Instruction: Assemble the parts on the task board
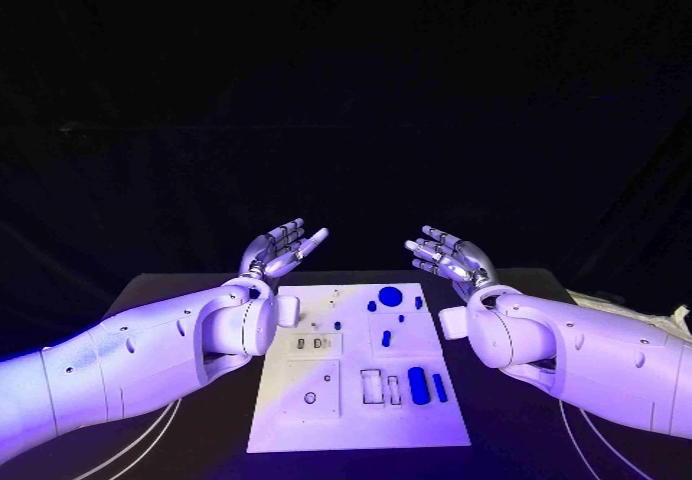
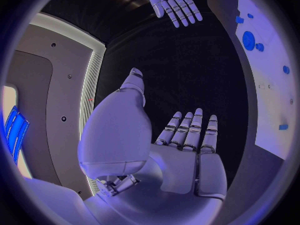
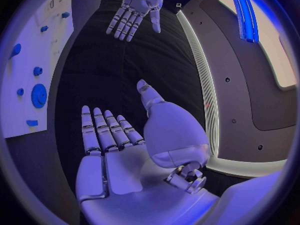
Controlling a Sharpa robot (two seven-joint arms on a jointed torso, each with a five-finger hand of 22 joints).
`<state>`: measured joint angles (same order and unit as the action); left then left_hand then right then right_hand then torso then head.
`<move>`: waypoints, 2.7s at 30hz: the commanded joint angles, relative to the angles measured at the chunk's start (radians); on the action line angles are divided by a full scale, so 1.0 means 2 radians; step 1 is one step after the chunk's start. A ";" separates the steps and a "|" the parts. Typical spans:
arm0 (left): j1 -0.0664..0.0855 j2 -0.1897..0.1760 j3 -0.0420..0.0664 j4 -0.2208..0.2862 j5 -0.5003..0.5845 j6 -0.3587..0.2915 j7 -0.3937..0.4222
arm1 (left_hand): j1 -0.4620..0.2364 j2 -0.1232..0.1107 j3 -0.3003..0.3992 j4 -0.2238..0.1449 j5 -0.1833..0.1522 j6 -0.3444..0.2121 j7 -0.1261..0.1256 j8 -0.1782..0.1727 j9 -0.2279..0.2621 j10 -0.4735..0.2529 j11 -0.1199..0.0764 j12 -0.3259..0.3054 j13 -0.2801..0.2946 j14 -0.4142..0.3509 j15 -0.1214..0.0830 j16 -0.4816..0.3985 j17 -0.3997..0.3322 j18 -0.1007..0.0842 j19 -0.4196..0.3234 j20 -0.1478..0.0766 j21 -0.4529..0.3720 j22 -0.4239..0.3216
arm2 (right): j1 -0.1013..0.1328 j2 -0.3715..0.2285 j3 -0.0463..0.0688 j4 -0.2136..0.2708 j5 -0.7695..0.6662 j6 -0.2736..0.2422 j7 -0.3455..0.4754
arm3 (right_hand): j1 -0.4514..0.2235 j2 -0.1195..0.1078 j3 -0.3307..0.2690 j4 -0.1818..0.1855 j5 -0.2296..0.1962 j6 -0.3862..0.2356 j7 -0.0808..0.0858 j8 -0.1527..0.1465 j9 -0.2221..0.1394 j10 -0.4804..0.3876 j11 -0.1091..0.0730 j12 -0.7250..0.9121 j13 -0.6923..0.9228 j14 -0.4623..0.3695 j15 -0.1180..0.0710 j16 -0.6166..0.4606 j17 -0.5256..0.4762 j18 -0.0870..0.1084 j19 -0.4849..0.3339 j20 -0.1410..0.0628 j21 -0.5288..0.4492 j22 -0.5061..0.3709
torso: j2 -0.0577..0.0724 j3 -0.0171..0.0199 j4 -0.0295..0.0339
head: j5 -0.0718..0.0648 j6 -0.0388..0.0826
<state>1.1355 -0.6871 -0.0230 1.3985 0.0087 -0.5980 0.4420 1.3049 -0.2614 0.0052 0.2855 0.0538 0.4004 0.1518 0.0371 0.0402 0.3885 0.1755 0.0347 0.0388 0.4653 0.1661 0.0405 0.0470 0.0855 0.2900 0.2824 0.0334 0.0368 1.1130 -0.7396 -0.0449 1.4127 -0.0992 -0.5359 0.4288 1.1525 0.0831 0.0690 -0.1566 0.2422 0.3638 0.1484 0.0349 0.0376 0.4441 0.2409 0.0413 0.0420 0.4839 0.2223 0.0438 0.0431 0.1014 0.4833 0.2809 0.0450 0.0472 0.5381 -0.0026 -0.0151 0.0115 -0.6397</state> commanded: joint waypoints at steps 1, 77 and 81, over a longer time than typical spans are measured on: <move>0.002 0.002 0.000 -0.002 -0.006 0.042 -0.012 | 0.029 0.003 0.005 0.007 0.003 0.019 0.034 0.004 0.002 0.026 0.008 0.005 0.003 0.030 0.009 0.008 0.004 0.011 0.039 0.004 0.010 0.006 | 0.005 0.004 -0.003 -0.012 -0.054 0.099 -0.032 | 0.066 0.013 0.013 -0.038 -0.007 0.144 0.055 0.020 0.012 0.194 -0.010 0.027 0.013 0.201 -0.016 0.027 0.012 0.036 0.157 0.003 0.034 0.016 | 0.000 0.0000 -0.0002 | 0.000 0.000; 0.008 -0.099 0.027 0.179 -0.014 0.075 -0.022 | 0.046 0.104 0.029 -0.063 -0.001 0.284 0.031 0.036 0.014 0.339 -0.008 0.033 0.015 0.330 -0.029 0.068 0.078 0.046 0.391 -0.036 0.110 0.044 | 0.077 0.035 0.004 -0.058 -0.805 0.170 -0.283 | 0.053 -0.045 0.124 -0.030 -0.058 0.349 0.002 0.016 0.015 0.360 -0.076 0.011 0.011 0.499 -0.112 0.447 0.370 0.037 0.400 -0.100 0.380 0.209 | 0.114 -0.0137 0.0456 | -0.047 0.041; 0.008 -0.099 0.027 0.181 -0.014 0.075 -0.023 | 0.047 0.105 0.030 -0.064 -0.001 0.284 0.031 0.036 0.014 0.339 -0.008 0.032 0.015 0.329 -0.029 0.067 0.078 0.046 0.391 -0.036 0.109 0.044 | 0.078 0.036 0.004 -0.061 -0.806 0.175 -0.284 | 0.053 -0.045 0.137 -0.026 -0.067 0.353 0.001 0.016 0.015 0.363 -0.077 0.011 0.011 0.499 -0.113 0.459 0.382 0.035 0.400 -0.100 0.399 0.227 | 0.115 -0.0148 0.0474 | -0.050 0.039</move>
<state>1.1490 -0.8855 0.0303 1.7554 -0.0248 -0.4685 0.3965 1.3972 -0.0605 0.0639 0.1621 0.0538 0.9668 0.2072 0.1117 0.0700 1.0669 0.1537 0.1042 0.0697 1.1296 0.1093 0.1817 0.2023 0.1711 1.0722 0.2075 0.2519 0.1257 1.2676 -0.6694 -0.0364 1.2926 -1.6856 -0.2070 -0.1226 1.2520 -0.0068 0.3365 -0.2097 0.1152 1.0644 0.1504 0.0691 0.0668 1.1658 0.0888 0.0656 0.0658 1.4685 -0.0056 0.9563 0.8016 0.1698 1.2890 0.0807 0.8364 0.4957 0.7657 -0.0297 0.0765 -0.0848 -0.5582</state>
